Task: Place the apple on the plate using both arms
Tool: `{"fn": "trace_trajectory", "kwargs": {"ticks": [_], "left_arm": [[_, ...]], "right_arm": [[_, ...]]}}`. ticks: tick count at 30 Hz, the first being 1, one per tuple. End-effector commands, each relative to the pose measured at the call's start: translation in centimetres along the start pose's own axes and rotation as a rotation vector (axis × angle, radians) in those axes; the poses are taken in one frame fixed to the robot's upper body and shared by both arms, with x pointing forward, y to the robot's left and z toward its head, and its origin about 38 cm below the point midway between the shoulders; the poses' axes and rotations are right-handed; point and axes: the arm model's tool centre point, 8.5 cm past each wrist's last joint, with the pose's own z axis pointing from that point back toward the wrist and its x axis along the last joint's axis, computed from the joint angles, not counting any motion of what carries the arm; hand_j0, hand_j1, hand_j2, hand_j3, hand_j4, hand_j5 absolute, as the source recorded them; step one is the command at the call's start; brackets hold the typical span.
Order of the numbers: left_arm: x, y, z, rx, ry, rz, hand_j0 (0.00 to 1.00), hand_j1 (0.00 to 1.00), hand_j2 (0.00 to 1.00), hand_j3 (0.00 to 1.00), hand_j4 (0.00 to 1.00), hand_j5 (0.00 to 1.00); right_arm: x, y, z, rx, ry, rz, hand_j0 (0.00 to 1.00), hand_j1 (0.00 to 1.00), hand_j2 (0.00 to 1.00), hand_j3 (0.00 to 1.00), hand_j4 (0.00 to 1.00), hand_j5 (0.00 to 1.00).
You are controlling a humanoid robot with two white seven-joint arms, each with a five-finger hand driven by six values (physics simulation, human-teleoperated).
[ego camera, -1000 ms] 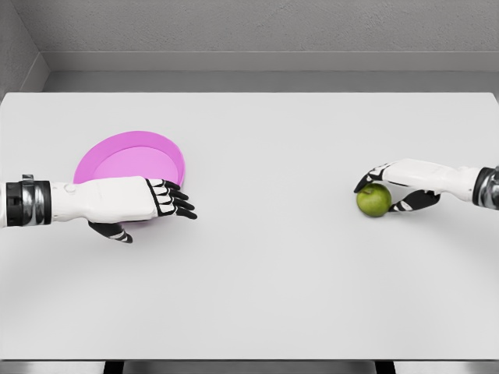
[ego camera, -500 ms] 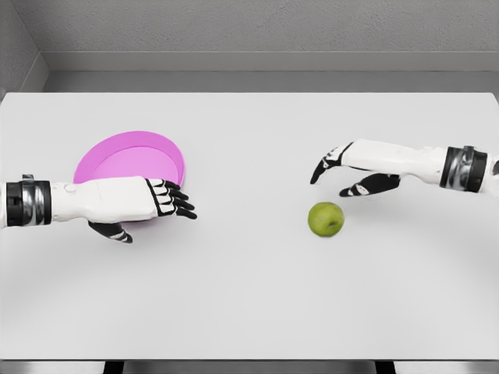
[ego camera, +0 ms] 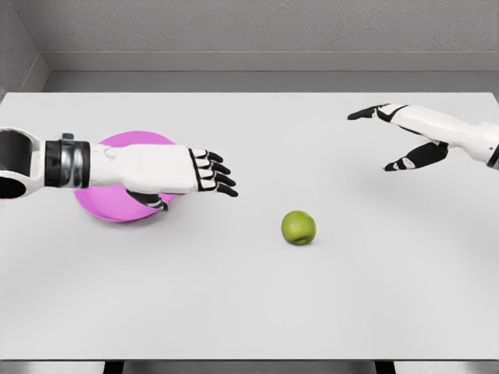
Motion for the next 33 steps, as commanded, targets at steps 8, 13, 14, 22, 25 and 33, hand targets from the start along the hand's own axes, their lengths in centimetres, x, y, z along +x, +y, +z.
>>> {"fn": "trace_trajectory", "kwargs": {"ticks": [8,13,14,22,25,33], "left_arm": [[1.4,1.7,-13.6,0.044,-0.181,0.056,1.0,1.0,1.0,1.0,1.0,1.0],[1.4,2.0,-15.6,0.051,-0.192,0.076,1.0,1.0,1.0,1.0,1.0,1.0],[1.5,2.0,-15.6,0.051,-0.195,0.074,1.0,1.0,1.0,1.0,1.0,1.0],[0.9,0.5,-15.9,0.007,-0.174,0.09,1.0,1.0,1.0,1.0,1.0,1.0],[0.9,0.4,-15.9,0.003,-0.171,0.084,0.99,0.99,0.99,0.99,0.99,0.99],[1.0,-0.1,-16.5,-0.025,-0.167,0.07,0.92,0.92,0.92,0.92,0.92,0.92]], "right_arm": [[-2.0,-0.4,4.1,-0.005,0.104,-0.007,1.0,1.0,1.0,1.0,1.0,1.0],[-2.0,-0.3,4.0,-0.004,0.103,-0.008,1.0,1.0,1.0,1.0,1.0,1.0],[-2.0,-0.3,4.0,-0.004,0.103,-0.008,1.0,1.0,1.0,1.0,1.0,1.0],[-2.1,-0.3,4.5,0.017,0.123,0.009,1.0,1.0,1.0,1.0,1.0,1.0],[-2.3,-0.3,4.8,0.022,0.133,0.013,1.0,1.0,1.0,1.0,1.0,1.0],[-2.2,-0.3,4.8,0.022,0.129,0.014,1.0,1.0,1.0,1.0,1.0,1.0]]}}
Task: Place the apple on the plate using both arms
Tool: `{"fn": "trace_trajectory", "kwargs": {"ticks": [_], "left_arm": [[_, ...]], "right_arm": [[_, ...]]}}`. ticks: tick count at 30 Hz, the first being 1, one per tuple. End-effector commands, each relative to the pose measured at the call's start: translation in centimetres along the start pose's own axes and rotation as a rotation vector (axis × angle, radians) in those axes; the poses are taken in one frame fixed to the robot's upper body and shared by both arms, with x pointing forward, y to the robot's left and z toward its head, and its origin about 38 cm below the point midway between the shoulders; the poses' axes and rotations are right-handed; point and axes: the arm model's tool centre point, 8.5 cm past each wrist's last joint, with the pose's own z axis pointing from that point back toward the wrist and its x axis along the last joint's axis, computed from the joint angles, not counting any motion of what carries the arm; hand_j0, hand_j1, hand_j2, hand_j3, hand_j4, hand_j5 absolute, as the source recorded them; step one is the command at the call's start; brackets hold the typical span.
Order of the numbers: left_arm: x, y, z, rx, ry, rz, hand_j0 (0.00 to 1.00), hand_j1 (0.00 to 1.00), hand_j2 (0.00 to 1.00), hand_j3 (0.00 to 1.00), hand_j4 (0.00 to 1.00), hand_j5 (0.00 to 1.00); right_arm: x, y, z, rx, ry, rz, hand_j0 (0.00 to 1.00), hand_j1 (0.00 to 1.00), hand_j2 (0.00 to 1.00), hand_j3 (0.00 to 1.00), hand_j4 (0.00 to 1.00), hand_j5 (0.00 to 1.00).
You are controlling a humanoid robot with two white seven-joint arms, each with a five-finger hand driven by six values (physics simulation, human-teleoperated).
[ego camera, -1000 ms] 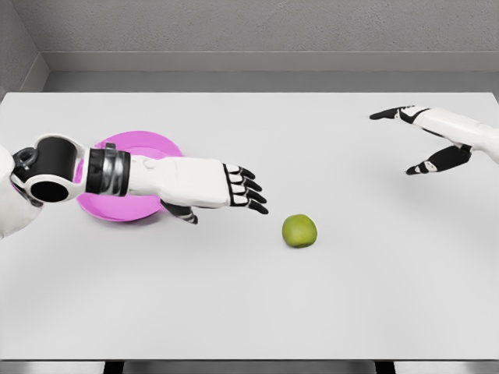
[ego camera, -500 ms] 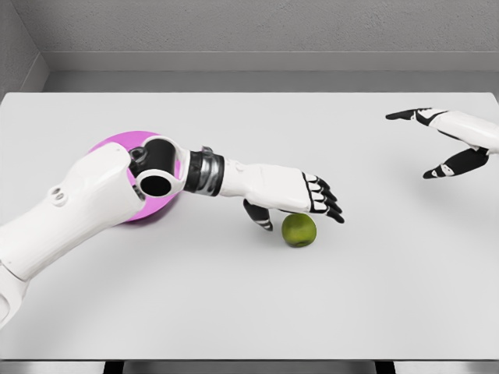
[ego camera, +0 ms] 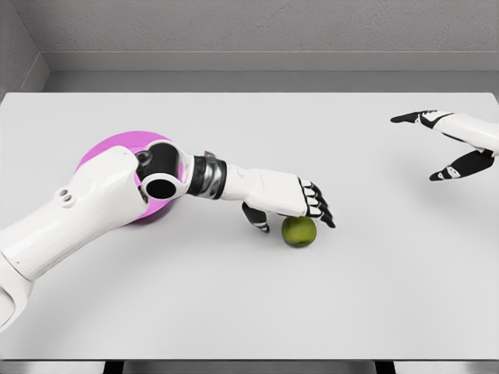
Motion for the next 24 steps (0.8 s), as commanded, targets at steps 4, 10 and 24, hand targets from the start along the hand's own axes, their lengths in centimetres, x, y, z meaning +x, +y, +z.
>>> {"fn": "trace_trajectory", "kwargs": {"ticks": [4,10,24], "left_arm": [[0.4,-0.3,-0.7,-0.01,-0.016,0.004,0.89,0.89,0.89,0.89,0.89,0.89],[0.5,-0.4,-0.8,-0.013,-0.021,0.003,0.84,0.84,0.84,0.84,0.84,0.84],[0.7,-0.7,-1.0,-0.023,-0.026,0.005,0.8,0.8,0.8,0.8,0.8,0.8]], "right_arm": [[0.1,-0.6,-0.1,-0.015,-0.003,-0.001,1.0,1.0,1.0,1.0,1.0,1.0],[-1.0,-0.5,0.5,-0.015,0.032,-0.013,1.0,1.0,1.0,1.0,1.0,1.0],[-1.8,0.4,0.1,-0.012,0.052,-0.037,1.0,1.0,1.0,1.0,1.0,1.0]]}}
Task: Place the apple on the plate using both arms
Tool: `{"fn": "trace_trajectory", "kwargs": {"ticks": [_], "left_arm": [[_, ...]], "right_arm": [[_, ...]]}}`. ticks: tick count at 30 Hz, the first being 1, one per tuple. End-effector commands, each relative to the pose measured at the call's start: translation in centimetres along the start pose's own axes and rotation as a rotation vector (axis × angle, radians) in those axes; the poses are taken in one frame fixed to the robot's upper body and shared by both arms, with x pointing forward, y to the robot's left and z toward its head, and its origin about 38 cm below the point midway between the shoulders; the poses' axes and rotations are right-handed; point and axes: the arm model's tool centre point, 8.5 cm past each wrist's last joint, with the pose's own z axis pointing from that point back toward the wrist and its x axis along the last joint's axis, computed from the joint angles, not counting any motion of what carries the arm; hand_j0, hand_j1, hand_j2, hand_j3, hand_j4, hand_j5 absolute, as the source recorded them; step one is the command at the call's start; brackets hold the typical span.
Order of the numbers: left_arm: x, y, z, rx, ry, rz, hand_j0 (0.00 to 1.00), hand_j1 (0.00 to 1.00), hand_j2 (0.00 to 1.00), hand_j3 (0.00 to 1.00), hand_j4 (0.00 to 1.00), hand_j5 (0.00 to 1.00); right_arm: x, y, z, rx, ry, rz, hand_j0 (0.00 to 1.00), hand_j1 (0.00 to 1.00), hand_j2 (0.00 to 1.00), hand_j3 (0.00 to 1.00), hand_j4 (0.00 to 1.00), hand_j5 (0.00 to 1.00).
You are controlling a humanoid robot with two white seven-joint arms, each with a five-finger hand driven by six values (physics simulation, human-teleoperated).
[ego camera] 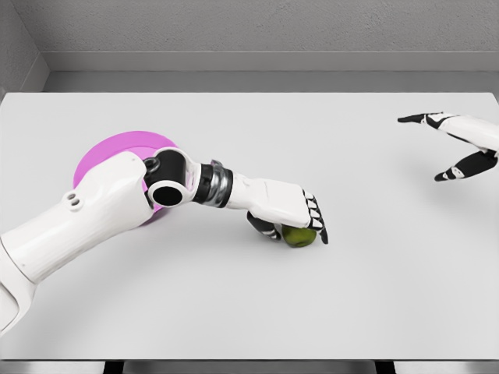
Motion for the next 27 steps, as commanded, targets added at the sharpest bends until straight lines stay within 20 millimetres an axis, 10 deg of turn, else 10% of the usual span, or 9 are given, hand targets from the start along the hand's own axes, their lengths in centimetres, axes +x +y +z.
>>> {"fn": "trace_trajectory", "kwargs": {"ticks": [1,23,27], "left_arm": [[-0.01,-0.02,-0.02,0.002,-0.001,0.006,0.8,0.8,0.8,0.8,0.8,0.8],[-0.04,-0.58,-0.61,-0.018,-0.001,0.01,0.79,0.79,0.79,0.79,0.79,0.79],[0.0,-0.7,-0.66,-0.028,0.003,-0.003,0.53,0.53,0.53,0.53,0.53,0.53]], "right_arm": [[0.02,-0.05,-0.1,-0.007,-0.003,-0.008,1.0,1.0,1.0,1.0,1.0,1.0],[0.33,-0.87,-0.14,-0.017,-0.009,0.008,1.0,1.0,1.0,1.0,1.0,1.0],[0.36,-0.81,-0.15,-0.016,-0.01,0.008,1.0,1.0,1.0,1.0,1.0,1.0]]}}
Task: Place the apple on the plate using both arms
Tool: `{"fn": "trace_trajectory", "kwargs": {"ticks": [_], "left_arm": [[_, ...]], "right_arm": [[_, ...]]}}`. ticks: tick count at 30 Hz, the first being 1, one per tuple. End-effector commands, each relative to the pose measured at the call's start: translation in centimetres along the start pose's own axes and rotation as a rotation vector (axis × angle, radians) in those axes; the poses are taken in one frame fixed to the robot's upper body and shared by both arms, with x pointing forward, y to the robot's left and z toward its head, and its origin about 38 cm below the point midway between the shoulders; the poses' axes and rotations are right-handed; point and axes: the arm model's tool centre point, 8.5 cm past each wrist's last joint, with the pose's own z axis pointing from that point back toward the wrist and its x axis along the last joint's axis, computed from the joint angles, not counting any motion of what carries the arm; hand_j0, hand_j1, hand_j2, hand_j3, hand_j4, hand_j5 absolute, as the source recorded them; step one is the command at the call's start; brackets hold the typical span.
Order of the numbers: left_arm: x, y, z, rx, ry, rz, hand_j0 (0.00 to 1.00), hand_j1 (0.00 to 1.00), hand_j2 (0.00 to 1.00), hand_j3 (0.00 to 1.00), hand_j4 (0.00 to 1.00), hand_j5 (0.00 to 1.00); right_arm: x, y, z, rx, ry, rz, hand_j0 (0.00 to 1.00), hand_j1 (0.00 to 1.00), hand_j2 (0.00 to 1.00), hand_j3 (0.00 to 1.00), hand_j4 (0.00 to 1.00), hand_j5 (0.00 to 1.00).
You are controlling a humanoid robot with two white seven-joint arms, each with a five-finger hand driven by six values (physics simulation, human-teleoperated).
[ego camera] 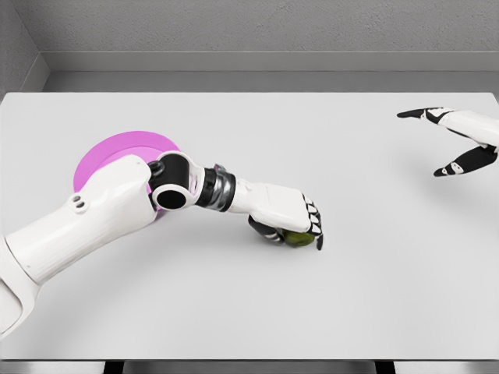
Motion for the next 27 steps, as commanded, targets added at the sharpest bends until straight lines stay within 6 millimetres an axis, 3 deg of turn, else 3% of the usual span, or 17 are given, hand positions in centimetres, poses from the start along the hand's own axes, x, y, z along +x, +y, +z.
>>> {"fn": "trace_trajectory", "kwargs": {"ticks": [1,4,10,14,18,22,25,27], "left_arm": [[0.0,0.0,0.0,-0.001,0.0,-0.002,0.49,0.49,0.49,0.49,0.49,0.49],[0.1,0.1,0.0,0.0,-0.002,-0.004,0.42,0.42,0.42,0.42,0.42,0.42],[0.1,0.3,0.1,0.0,0.0,-0.008,0.39,0.39,0.39,0.39,0.39,0.39],[-0.4,1.8,1.6,0.019,0.017,-0.038,0.39,0.39,0.39,0.39,0.39,0.39],[-1.2,3.1,9.9,0.073,0.084,-0.021,0.38,0.38,0.38,0.38,0.38,0.38],[-4.0,1.5,23.2,0.107,0.348,0.057,0.38,0.38,0.38,0.38,0.38,0.38],[-4.9,0.0,26.8,0.086,0.443,0.096,0.38,0.38,0.38,0.38,0.38,0.38],[-6.0,-1.8,27.8,0.072,0.485,0.148,0.38,0.38,0.38,0.38,0.38,0.38]], "right_arm": [[0.1,-0.1,0.0,-0.006,-0.004,-0.006,1.0,1.0,1.0,1.0,1.0,1.0],[0.3,-0.2,-0.1,-0.006,-0.01,0.001,1.0,1.0,1.0,1.0,1.0,1.0],[0.3,-0.8,0.4,-0.02,-0.007,0.006,1.0,1.0,1.0,1.0,1.0,1.0],[0.4,-0.8,0.3,-0.021,-0.009,0.004,1.0,1.0,1.0,1.0,1.0,1.0],[0.4,-0.8,0.2,-0.021,-0.011,0.005,1.0,1.0,1.0,1.0,1.0,1.0],[0.5,-1.3,0.5,-0.034,-0.011,0.013,1.0,1.0,1.0,1.0,1.0,1.0],[0.5,-1.5,0.6,-0.036,-0.01,0.015,1.0,1.0,1.0,1.0,1.0,1.0],[0.5,-1.4,0.6,-0.035,-0.009,0.014,1.0,1.0,1.0,1.0,1.0,1.0]]}}
